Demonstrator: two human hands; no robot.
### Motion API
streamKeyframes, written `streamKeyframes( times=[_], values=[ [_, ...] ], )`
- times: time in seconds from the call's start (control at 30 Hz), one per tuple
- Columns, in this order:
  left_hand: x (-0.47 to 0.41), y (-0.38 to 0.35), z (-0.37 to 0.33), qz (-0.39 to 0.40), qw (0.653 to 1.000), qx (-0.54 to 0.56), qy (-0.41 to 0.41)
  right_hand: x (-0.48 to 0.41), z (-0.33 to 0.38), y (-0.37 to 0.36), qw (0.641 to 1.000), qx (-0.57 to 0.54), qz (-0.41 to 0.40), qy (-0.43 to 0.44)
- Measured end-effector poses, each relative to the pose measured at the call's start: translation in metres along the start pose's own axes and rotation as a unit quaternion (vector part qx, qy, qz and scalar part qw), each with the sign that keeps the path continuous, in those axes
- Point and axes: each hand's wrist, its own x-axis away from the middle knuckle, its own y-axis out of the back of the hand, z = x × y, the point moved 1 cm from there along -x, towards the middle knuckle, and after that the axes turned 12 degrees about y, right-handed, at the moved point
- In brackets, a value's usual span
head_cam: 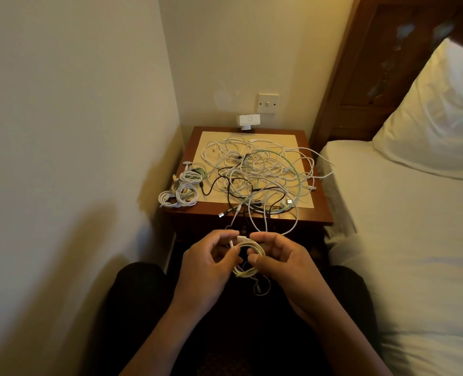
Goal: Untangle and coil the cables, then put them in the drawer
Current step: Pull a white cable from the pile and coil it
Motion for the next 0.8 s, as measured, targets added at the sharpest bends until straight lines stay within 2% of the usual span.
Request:
streamKeyframes(
  times=[0.13, 0.27, 0.4, 0.47, 0.57, 0.67, 0.73, 0.8],
  values=[
    [-0.004, 0.006, -0.001, 0.007, 1.000, -0.004, 0.002, -0.002, 0.000, 0.002, 1.000, 0.006, -0.012, 0.010],
    [-0.007, 0.008, -0.002, 0.019, 0.996, 0.073, 0.038, 0.001, -0.003, 0.000, 0.998, 0.009, -0.049, 0.031],
    [-0.006, 0.008, -0.002, 0.052, 0.992, 0.101, 0.052, 0.005, -0.008, 0.000, 0.994, 0.016, -0.094, 0.049],
    [-0.009, 0.011, -0.005, 0.092, 0.971, 0.191, 0.107, 0.006, -0.007, 0.002, 0.993, 0.014, -0.105, 0.054],
    [-0.015, 0.014, -0.004, 0.151, 0.918, 0.309, 0.198, 0.005, -0.004, 0.003, 0.991, 0.036, -0.105, 0.072],
    [-0.015, 0.015, 0.000, 0.178, 0.886, 0.361, 0.229, 0.001, -0.001, 0.002, 0.987, 0.099, -0.087, 0.096],
    [-0.013, 0.016, 0.003, 0.159, 0.909, 0.325, 0.205, -0.003, 0.000, 0.003, 0.983, 0.138, -0.070, 0.098],
    [-0.011, 0.016, 0.006, 0.104, 0.958, 0.223, 0.149, -0.007, -0.001, 0.003, 0.982, 0.152, -0.062, 0.095]
  ],
)
